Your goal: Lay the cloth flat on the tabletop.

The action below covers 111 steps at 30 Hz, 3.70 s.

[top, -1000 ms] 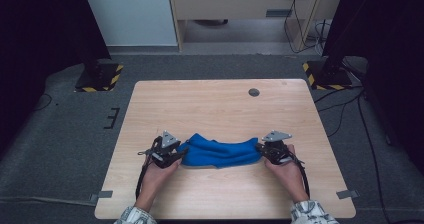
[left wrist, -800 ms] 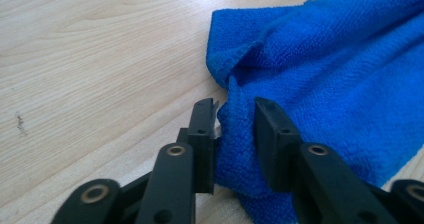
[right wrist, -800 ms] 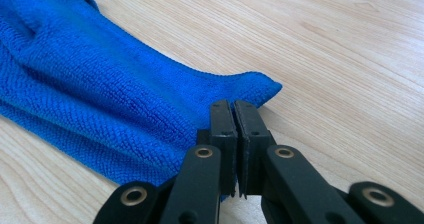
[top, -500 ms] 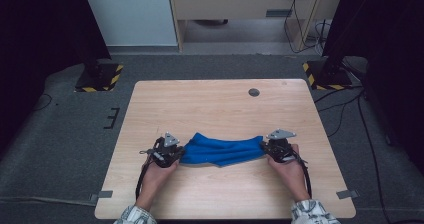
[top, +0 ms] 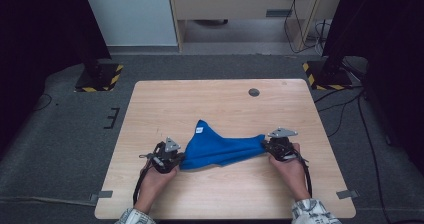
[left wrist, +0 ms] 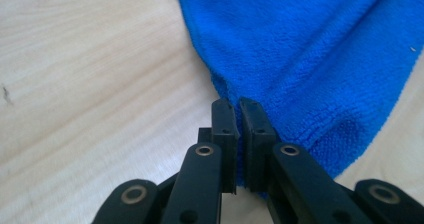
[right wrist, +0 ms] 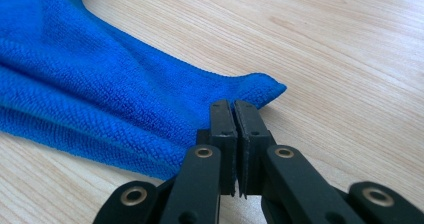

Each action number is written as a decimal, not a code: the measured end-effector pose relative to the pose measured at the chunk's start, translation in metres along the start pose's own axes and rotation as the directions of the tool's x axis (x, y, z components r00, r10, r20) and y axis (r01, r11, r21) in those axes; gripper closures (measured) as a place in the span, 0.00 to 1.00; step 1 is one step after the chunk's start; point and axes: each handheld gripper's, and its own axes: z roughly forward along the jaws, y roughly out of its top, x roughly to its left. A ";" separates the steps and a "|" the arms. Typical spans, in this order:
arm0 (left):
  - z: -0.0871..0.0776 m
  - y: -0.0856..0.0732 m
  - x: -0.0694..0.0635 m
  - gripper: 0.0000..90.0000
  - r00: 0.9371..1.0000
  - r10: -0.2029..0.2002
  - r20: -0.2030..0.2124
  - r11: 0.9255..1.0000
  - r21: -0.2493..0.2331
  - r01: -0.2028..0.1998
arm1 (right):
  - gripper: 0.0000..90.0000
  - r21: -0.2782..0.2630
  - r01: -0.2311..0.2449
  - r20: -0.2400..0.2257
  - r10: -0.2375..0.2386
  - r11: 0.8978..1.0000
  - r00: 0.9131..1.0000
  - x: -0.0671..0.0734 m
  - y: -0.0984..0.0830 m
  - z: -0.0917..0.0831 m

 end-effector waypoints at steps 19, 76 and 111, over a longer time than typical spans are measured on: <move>0.013 0.035 0.035 0.26 0.996 -0.085 0.007 0.975 -0.205 0.085 | 0.95 -0.037 0.012 -0.047 -0.014 0.999 0.999 0.002 0.002 0.003; 0.038 0.069 0.013 0.97 0.999 -0.020 -0.040 0.979 -0.203 0.012 | 0.97 -0.130 -0.049 -0.097 0.036 0.990 0.995 -0.007 0.027 -0.021; -0.021 0.088 0.012 0.97 0.999 -0.021 -0.031 0.936 -0.352 0.009 | 0.97 -0.244 -0.005 -0.093 -0.019 0.970 0.995 -0.005 0.072 -0.072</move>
